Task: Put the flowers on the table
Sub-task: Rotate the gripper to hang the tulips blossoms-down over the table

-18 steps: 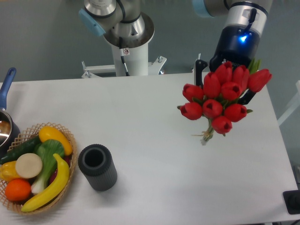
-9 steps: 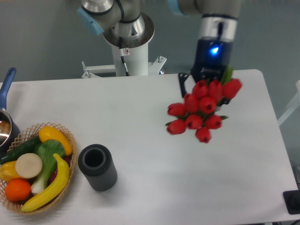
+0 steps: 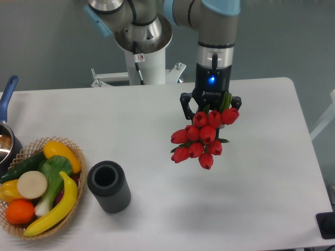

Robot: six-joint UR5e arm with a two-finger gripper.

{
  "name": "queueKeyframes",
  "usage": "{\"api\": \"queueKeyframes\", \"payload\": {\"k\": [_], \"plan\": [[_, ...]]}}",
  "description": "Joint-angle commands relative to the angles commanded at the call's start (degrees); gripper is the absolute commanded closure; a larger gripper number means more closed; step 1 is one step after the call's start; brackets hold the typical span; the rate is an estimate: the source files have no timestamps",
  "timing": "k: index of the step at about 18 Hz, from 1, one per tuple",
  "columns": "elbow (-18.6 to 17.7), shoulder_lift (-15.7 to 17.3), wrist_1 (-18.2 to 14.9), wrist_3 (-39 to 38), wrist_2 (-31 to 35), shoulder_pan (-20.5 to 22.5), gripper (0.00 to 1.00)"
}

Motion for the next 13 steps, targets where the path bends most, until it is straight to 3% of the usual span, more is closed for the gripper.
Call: {"api": "queueKeyframes", "payload": {"k": [5, 13], "plan": [[-0.5, -1.4, -5.8, 2.6, 7.1, -0.1, 0.50], [0.8, -8.7, -5.7, 2.5, 13.1, 0.3, 0.49]]}}
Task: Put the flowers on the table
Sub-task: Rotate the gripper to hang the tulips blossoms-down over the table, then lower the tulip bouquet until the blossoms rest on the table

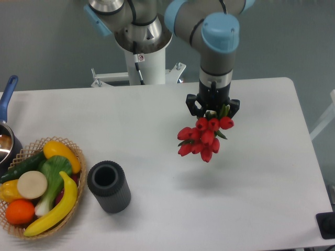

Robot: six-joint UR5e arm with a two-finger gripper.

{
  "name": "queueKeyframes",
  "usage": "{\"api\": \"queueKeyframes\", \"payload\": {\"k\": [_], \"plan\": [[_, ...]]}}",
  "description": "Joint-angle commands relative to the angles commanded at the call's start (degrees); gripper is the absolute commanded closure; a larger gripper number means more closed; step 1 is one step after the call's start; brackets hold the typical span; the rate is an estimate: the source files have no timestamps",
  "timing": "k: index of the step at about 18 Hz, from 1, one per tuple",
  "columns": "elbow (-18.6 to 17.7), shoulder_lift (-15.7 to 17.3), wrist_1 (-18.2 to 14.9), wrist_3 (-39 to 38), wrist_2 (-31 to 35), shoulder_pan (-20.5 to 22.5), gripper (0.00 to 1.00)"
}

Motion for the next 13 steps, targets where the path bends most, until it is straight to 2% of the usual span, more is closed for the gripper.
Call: {"api": "queueKeyframes", "payload": {"k": [5, 13], "plan": [[2.4, -3.4, 0.0, -0.5, 1.0, 1.8, 0.49], [3.4, -6.8, 0.2, -1.2, 1.1, 3.1, 0.49]]}}
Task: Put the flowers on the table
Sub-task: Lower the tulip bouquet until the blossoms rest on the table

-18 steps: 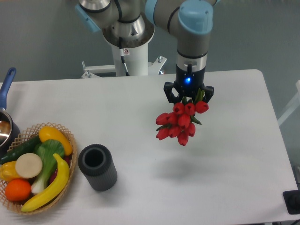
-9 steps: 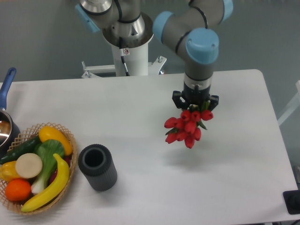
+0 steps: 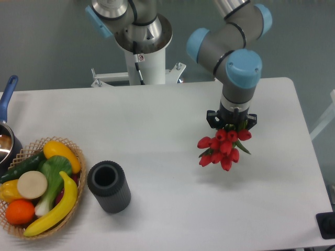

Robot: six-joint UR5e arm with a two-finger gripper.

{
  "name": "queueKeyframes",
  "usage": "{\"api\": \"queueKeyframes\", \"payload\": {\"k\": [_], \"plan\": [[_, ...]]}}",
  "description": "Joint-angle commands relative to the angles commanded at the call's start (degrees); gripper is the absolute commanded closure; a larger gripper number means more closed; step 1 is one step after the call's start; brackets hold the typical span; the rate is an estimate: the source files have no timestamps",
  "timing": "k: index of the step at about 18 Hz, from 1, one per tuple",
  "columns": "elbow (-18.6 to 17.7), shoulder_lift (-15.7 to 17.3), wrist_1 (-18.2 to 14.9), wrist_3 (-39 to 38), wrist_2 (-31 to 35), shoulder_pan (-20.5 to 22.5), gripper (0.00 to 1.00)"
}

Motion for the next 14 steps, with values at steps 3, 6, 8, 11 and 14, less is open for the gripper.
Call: {"api": "queueKeyframes", "payload": {"k": [3, 6, 8, 11, 14], "plan": [[0.4, -1.2, 0.1, 0.0, 0.0, 0.0, 0.49], [1.2, -2.9, 0.0, 0.0, -0.1, -0.1, 0.49], [1.2, -3.3, 0.1, 0.3, -0.3, -0.1, 0.48], [1.9, -3.3, 0.8, 0.8, -0.6, 0.1, 0.30], [3.0, -2.7, 1.7, 1.1, -0.9, 0.1, 0.01]]}}
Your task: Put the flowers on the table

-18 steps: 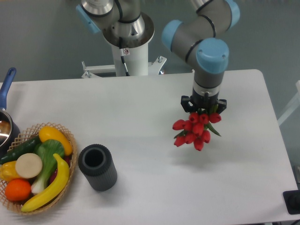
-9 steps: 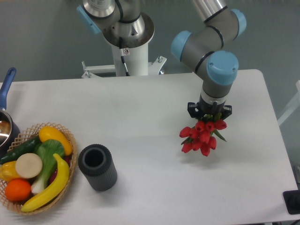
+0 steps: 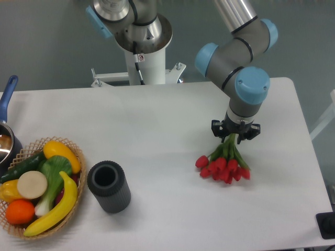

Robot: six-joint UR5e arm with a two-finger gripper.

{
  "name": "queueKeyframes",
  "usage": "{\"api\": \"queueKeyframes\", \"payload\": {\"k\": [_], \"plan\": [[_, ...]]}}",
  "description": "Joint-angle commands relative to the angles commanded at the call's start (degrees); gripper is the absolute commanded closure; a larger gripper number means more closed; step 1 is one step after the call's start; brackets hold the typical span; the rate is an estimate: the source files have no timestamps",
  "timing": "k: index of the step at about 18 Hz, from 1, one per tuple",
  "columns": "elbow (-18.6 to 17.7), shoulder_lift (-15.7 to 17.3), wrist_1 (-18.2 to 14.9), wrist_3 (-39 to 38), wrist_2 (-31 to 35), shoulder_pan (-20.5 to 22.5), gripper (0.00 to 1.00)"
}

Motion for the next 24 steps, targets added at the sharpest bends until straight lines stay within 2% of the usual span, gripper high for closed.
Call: {"api": "queueKeyframes", "payload": {"k": [2, 5, 9, 12, 14, 24], "plan": [[0.2, 0.8, 0.3, 2.0, -0.3, 0.1, 0.00], [0.2, 1.3, 0.6, 13.9, -2.2, 0.8, 0.00], [0.4, 3.1, 1.0, 17.1, -6.1, 4.9, 0.00], [0.2, 4.0, 0.0, 33.3, -10.0, 9.7, 0.00], [0.6, 4.3, 0.0, 41.1, -9.8, 10.4, 0.00], [1.0, 4.6, 0.0, 41.7, -10.4, 12.3, 0.00]]}}
